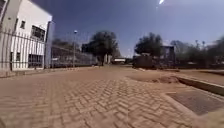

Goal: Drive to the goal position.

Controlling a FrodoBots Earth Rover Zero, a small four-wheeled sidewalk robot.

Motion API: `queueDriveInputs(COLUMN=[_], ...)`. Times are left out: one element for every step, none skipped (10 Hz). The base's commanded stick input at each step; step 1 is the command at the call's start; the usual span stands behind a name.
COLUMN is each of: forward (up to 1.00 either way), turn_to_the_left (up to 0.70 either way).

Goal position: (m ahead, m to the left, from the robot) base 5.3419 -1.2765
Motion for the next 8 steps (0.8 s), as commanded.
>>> queueDriveInputs(forward=[1.0,1.0,1.0,1.0,1.0,1.0,1.0,1.0], turn_to_the_left=[0.0,0.0,0.0,0.0,0.0,0.0,0.0,0.0])
